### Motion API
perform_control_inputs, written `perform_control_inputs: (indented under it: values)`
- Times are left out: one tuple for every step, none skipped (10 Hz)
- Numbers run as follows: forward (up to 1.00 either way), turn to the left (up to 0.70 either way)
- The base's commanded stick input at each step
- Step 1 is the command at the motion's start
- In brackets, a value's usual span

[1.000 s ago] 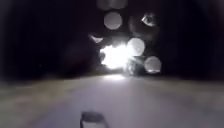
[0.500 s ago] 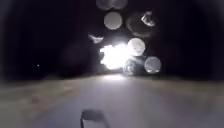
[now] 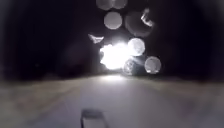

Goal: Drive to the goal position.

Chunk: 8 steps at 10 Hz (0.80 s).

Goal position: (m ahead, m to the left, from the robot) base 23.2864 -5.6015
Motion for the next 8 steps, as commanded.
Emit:
perform_control_inputs:
  values:
    - [1.00,0.00]
    - [1.00,0.00]
    - [1.00,0.00]
    - [1.00,0.00]
    - [1.00,0.00]
    - [1.00,0.00]
    - [1.00,0.00]
    - [1.00,0.00]
